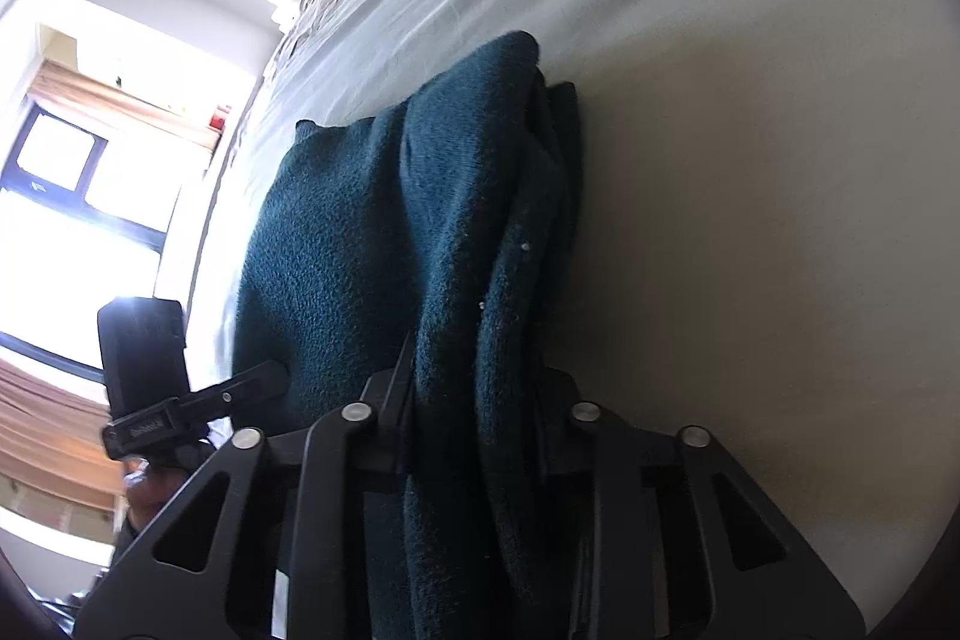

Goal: Fold small clothes

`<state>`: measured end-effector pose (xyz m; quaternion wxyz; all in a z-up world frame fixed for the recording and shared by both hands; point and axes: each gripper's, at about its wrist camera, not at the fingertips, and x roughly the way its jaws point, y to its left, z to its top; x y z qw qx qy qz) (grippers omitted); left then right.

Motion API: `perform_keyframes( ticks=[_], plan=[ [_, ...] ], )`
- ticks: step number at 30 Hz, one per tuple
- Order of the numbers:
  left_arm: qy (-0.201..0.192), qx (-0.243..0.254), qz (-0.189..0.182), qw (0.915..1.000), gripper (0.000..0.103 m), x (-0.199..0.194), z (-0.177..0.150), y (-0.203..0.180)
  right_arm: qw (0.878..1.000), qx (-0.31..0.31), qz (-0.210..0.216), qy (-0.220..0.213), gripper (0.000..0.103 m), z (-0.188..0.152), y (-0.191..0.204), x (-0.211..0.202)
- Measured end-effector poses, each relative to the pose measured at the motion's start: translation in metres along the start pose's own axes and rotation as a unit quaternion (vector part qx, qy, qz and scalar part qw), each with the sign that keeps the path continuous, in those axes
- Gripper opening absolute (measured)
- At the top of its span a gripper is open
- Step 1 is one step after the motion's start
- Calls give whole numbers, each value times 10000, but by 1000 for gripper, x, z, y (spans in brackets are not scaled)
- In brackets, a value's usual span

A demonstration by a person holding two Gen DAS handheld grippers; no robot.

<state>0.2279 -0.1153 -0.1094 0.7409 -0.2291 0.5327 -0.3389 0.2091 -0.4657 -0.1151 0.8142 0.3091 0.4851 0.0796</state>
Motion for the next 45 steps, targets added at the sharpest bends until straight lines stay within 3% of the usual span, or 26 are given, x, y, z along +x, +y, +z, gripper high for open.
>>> perform_keyframes(
  ticks=[8, 13, 16, 17, 27, 34, 39, 45],
  plan=[
    [-189, 141, 151, 9996, 42, -38, -13, -18, 9979, -466, -322, -309, 20, -15, 53, -26],
    [-502, 170, 130, 9985, 42, -86, -41, -19, 9965, -691, -120, -457, 20, -39, 100, -47],
    [-570, 197, 183, 9980, 42, -119, -62, -11, 9943, -960, -79, -452, 20, -62, 137, -53],
    [-210, 370, 180, 9989, 42, -129, -68, -9, 9938, -1025, -31, -434, 20, -73, 150, -52],
    [-380, 106, 487, 9980, 42, -213, -126, 47, 9923, -1205, 245, -129, 20, -180, 238, -8],
    [-163, -170, 631, 9977, 43, -223, -157, 82, 9939, -1053, 272, 174, 20, -228, 241, 29],
    [-114, -292, 618, 9976, 47, -211, -164, 91, 9956, -886, 178, 254, 21, -236, 229, 49],
    [-296, -134, 999, 9945, 68, -205, -179, 89, 9974, -449, 496, 256, 29, -238, 199, 62]
  ],
)
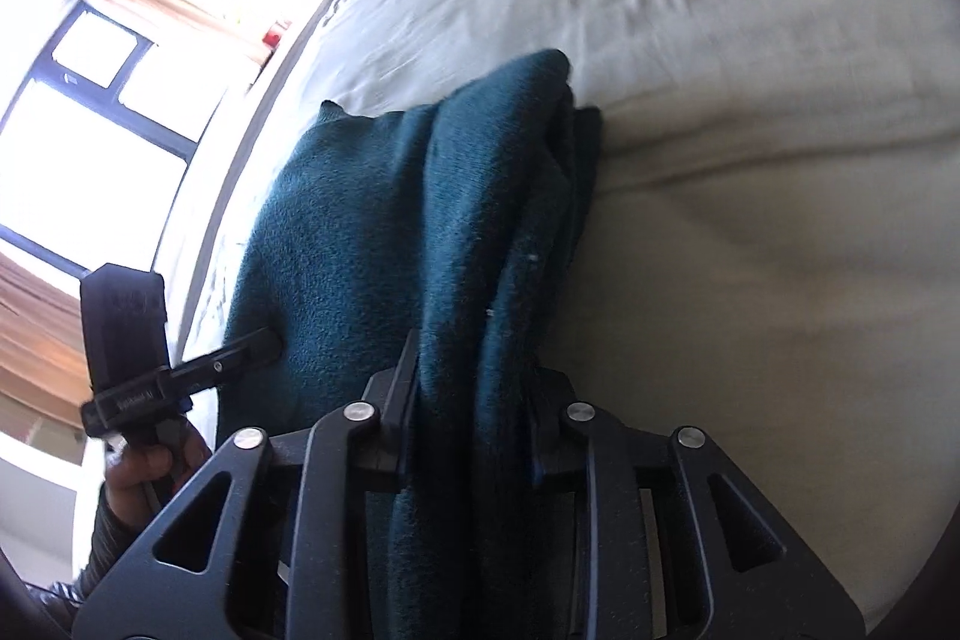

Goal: Fold small clothes

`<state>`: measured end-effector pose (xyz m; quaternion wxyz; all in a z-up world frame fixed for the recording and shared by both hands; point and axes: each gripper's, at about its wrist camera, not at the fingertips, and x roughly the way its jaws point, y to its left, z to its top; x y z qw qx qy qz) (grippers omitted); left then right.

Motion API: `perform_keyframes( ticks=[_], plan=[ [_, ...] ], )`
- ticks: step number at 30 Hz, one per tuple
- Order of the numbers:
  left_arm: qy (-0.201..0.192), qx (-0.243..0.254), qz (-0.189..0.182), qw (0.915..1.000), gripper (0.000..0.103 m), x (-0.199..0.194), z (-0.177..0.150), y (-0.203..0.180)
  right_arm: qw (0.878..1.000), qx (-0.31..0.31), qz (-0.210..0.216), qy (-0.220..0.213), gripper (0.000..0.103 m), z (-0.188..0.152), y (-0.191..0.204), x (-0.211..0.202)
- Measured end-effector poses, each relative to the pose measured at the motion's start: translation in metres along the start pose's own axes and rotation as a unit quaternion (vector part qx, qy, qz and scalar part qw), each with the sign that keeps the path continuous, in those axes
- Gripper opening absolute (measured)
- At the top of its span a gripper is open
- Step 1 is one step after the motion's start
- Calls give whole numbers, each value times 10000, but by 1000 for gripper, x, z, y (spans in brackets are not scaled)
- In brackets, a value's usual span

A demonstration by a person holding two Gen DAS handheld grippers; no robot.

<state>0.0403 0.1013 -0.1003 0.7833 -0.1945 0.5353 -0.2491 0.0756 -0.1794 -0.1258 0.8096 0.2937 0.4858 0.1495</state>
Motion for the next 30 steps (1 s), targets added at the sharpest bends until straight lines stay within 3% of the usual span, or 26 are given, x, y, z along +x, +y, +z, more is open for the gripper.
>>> perform_keyframes(
  ticks=[2, 6, 9, 12, 16, 19, 21, 23, 25, 27, 30],
  plan=[
    [-128, 2, 82, 9999, 71, -1, -7, -1, 9999, 155, 49, -46, 39, -3, -7, 0],
    [-378, 270, 455, 9979, 74, -11, -14, -10, 9997, 184, -30, -162, 45, -6, -6, -7],
    [-694, 619, 1024, 9904, 79, -22, -21, -25, 9991, 52, -291, -295, 47, -9, -1, -20],
    [-1093, 891, 1626, 9766, 88, -36, -31, -39, 9968, -172, -621, -477, 47, -14, 8, -35],
    [-1786, 1140, 2250, 9510, 102, -61, -48, -58, 9873, -524, -1276, -791, 49, -25, 19, -63],
    [-2382, 1322, 2569, 9273, 103, -85, -60, -74, 9778, -797, -1596, -1097, 53, -34, 32, -84],
    [-2743, 1430, 2753, 9102, 103, -100, -65, -87, 9643, -1070, -1946, -1441, 59, -44, 45, -102],
    [-3138, 1457, 3155, 8836, 103, -115, -69, -102, 9459, -1397, -2217, -1916, 67, -52, 64, -120],
    [-3545, 1538, 3584, 8498, 103, -128, -75, -118, 9297, -1648, -2280, -2378, 84, -61, 79, -136],
    [-3624, 1623, 3663, 8415, 103, -140, -76, -128, 9099, -1873, -2243, -2944, 92, -71, 95, -154],
    [-3482, 1452, 3891, 8404, 103, -150, -68, -134, 8850, -2102, -2273, -3478, 96, -80, 116, -174]
  ],
)
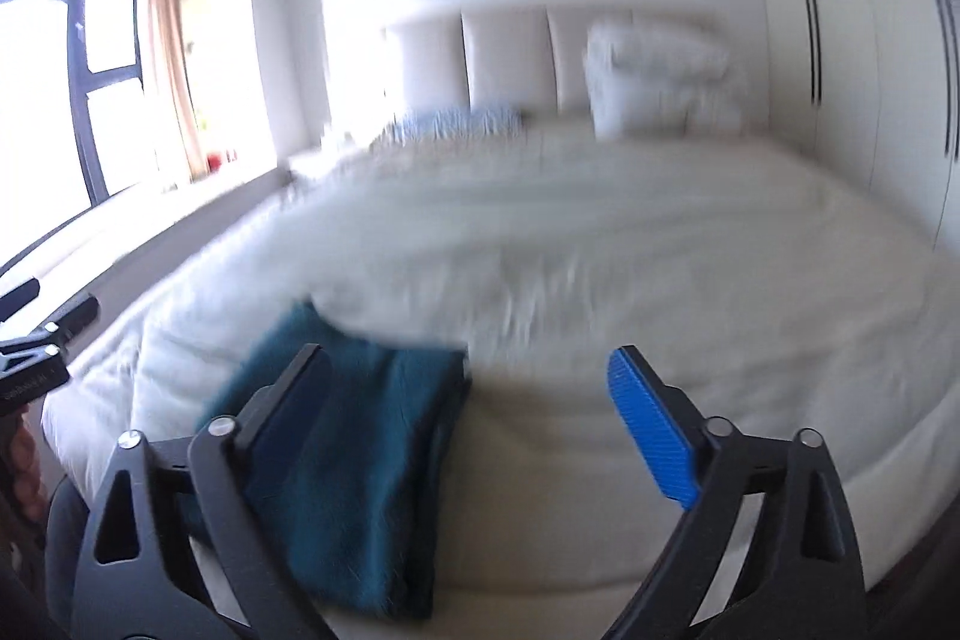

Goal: Fold small clothes

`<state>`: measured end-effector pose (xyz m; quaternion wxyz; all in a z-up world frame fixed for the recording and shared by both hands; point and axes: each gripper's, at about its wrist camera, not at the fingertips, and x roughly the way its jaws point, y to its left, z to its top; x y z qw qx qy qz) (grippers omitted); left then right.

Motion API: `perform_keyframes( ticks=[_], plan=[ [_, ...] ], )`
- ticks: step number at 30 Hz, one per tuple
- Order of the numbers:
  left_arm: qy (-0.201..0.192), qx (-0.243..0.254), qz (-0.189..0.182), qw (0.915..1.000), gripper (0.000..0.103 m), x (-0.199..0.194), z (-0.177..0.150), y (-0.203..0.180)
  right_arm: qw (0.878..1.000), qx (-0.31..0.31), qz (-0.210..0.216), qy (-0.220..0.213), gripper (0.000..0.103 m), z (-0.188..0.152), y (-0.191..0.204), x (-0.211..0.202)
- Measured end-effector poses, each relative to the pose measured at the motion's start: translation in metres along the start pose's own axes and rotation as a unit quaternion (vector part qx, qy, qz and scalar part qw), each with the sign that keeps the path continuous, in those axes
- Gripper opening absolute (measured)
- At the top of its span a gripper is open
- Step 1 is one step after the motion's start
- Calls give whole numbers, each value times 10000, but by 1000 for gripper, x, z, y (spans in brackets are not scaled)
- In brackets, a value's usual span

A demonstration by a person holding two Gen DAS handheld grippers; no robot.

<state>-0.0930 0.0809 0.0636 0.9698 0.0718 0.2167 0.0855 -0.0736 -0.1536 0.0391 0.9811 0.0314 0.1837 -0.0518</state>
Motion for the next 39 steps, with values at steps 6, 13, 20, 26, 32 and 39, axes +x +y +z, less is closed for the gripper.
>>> perform_keyframes(
  ticks=[6, 13, 20, 26, 32, 39],
  plan=[
    [108, -14, -311, 9995, 103, -12, 7, -6, 9999, 29, 75, -60, 98, 25, 12, -17],
    [1211, -452, -1067, 9859, 103, 12, -29, -20, 9964, 222, 219, 789, 99, 14, 23, -10],
    [1668, -493, -1051, 9791, 103, 32, -51, -20, 9896, 182, 273, 1399, 99, -10, 36, 8],
    [1920, -395, -1129, 9741, 103, 38, -60, -24, 9842, 136, 190, 1755, 98, -25, 44, 30],
    [2040, -382, -1171, 9712, 103, 42, -66, -25, 9809, 54, 129, 1941, 98, -35, 51, 35],
    [2114, -411, -1168, 9695, 103, 44, -69, -24, 9781, 27, 149, 2076, 98, -40, 55, 40]
  ],
)
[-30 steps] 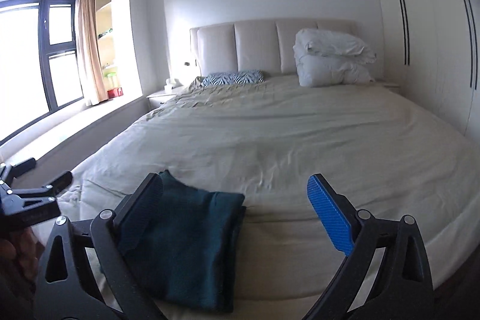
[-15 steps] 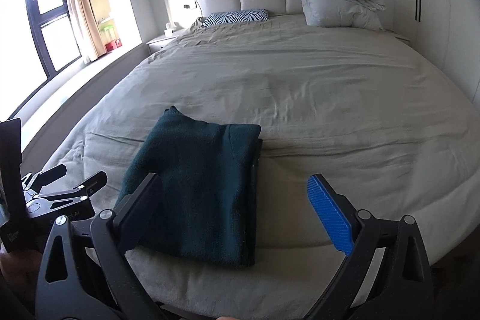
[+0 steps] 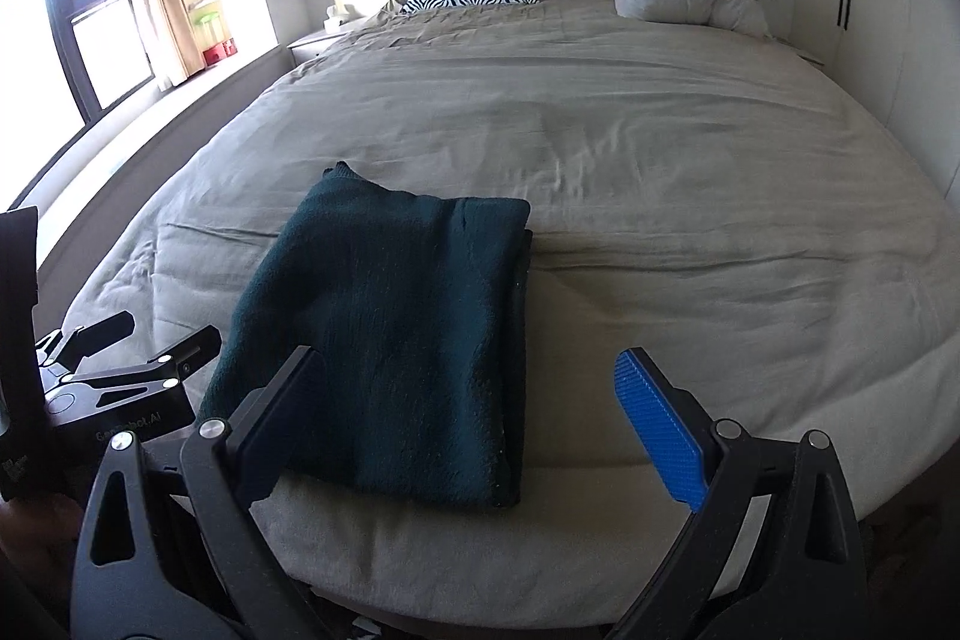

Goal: Fold small clothes

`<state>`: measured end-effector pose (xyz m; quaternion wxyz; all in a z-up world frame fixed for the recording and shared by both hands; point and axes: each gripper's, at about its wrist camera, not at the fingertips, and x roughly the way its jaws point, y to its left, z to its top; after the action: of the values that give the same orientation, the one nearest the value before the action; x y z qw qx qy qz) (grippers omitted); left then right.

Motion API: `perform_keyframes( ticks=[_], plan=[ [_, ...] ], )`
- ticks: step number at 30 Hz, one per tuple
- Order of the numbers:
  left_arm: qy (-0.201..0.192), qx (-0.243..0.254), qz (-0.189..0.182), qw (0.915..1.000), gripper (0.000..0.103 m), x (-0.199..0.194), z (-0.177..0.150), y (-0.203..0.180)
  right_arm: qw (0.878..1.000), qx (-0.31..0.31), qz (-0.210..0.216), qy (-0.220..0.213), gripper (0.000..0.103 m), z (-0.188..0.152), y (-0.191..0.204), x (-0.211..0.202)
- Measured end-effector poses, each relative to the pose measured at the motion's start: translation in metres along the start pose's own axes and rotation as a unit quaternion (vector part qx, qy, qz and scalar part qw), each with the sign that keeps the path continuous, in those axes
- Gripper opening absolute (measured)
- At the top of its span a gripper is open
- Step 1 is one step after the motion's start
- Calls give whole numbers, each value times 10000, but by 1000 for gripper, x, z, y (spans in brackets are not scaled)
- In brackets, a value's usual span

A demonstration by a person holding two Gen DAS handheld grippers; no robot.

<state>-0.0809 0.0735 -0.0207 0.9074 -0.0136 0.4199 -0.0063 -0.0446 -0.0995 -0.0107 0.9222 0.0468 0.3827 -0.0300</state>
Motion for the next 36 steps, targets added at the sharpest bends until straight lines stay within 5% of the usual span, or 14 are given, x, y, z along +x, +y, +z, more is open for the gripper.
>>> perform_keyframes(
  ticks=[36],
  plan=[
    [37, 42, 27, 10000, 103, 2, -1, 0, 9998, 26, 26, 213, 98, -6, -1, 13]
  ],
)
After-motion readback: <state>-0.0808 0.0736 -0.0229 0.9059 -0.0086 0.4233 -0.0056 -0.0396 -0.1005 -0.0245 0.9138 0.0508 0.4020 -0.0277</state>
